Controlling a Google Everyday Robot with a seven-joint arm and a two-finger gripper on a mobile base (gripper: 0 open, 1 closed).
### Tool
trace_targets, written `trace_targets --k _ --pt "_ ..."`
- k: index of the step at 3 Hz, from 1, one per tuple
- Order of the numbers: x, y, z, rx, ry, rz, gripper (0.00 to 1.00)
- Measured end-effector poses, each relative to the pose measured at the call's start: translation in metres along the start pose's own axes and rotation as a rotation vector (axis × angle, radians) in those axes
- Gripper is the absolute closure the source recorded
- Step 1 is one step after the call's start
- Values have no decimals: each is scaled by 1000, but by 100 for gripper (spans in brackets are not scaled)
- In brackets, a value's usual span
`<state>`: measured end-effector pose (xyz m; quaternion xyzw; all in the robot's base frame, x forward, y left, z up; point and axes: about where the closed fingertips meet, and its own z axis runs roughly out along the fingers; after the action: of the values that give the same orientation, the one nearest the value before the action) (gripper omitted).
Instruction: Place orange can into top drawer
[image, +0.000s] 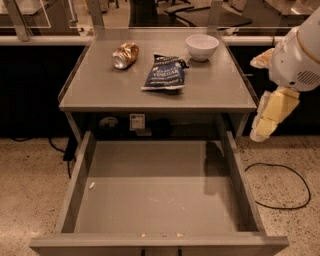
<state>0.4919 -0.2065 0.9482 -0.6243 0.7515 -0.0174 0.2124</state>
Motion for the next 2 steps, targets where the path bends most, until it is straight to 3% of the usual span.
trace_targets --k 2 --pt "-11 -56 83 -22 -117 -67 0"
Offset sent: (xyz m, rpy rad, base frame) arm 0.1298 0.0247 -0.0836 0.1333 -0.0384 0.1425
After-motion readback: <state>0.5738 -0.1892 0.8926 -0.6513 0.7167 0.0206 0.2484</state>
